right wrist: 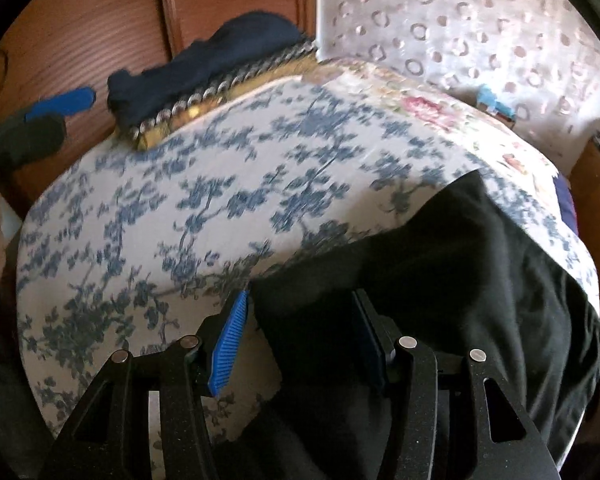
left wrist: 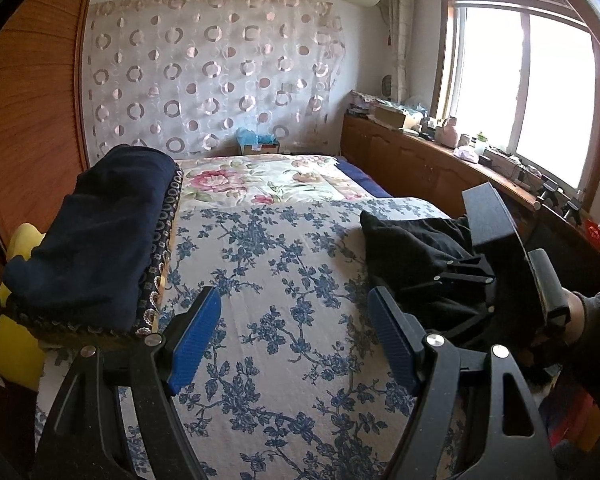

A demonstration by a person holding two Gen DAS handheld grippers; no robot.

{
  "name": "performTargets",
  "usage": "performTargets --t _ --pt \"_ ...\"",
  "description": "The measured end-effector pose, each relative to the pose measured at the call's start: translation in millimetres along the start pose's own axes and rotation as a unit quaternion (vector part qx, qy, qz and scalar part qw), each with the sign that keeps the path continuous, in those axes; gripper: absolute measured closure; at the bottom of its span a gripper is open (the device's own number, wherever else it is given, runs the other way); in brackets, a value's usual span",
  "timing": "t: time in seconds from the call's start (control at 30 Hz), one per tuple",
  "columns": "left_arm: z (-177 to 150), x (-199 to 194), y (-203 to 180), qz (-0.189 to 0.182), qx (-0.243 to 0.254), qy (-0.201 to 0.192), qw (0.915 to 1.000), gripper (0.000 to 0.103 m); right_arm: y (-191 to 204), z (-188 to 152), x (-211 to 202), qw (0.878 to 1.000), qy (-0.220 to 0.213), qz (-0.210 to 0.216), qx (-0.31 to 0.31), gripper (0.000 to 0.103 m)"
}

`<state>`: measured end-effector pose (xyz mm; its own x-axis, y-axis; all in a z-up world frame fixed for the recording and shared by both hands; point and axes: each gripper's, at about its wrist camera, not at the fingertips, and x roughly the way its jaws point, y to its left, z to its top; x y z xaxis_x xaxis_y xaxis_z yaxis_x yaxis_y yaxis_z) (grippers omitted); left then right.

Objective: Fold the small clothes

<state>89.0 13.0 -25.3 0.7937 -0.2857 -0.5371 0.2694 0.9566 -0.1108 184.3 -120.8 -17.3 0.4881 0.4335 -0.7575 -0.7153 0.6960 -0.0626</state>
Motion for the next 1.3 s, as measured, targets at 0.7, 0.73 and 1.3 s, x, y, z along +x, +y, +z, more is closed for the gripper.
performTargets --t 0.7,0.73,1.3 --pt "-2.9 2.6 -15.9 -0.024 0.012 0.012 0.9996 0.026 -37.6 10.8 -60.2 0.995 -0.070 -0.075 0.017 0.093" --pt "-2.9 3.5 -17.9 -0.026 0.012 0.013 0.9995 0.026 -48.8 10.4 -70.1 0.993 -0.079 -0.088 0.028 0.093" --pt "-7.4 12.1 -39.3 -0.050 0.029 0.033 0.9978 0.026 -203.0 -61.4 -64.6 0.941 -0.034 -0.253 0.221 0.065"
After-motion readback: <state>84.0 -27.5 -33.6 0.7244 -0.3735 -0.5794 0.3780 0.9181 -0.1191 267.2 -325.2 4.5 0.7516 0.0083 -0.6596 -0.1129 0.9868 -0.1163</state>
